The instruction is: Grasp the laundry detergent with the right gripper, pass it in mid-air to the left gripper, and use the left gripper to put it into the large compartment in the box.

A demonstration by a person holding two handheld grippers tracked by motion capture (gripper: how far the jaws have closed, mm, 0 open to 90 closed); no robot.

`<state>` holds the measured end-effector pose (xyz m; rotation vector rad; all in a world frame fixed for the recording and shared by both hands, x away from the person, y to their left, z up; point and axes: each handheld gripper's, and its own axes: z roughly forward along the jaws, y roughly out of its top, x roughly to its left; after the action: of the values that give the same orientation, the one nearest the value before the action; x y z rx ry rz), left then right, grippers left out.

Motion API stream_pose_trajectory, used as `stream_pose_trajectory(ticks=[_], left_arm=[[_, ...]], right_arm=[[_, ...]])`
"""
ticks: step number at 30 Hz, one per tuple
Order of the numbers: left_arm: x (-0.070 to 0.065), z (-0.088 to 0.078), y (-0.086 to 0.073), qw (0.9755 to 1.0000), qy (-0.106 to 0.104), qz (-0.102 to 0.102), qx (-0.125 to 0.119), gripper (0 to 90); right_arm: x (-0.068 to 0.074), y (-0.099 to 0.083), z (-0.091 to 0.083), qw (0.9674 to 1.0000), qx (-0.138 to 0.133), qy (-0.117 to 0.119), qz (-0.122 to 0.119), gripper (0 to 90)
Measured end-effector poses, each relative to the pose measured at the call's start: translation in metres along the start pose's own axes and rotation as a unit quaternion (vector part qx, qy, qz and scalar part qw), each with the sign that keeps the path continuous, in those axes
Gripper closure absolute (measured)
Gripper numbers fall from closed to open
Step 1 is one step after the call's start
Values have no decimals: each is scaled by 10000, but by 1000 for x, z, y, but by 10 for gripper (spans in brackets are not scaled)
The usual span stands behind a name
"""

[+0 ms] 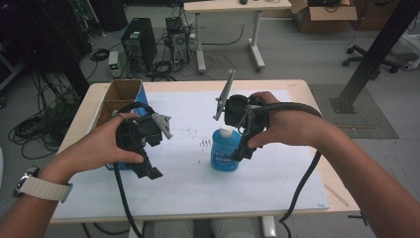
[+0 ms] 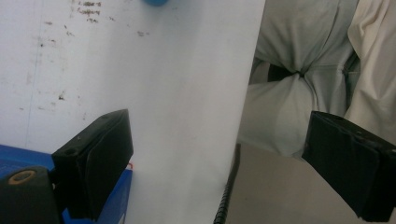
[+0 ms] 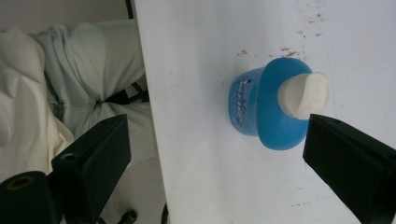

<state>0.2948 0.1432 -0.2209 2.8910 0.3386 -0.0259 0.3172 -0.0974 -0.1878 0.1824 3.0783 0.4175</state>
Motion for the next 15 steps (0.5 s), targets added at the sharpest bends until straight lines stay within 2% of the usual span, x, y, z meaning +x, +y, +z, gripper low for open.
stream_pose_trajectory(ticks=[15], left_arm=[[3, -1, 3, 10000, 10, -2, -15, 87]], right_arm=[[-9, -12, -14, 9994, -154, -256, 192, 40]])
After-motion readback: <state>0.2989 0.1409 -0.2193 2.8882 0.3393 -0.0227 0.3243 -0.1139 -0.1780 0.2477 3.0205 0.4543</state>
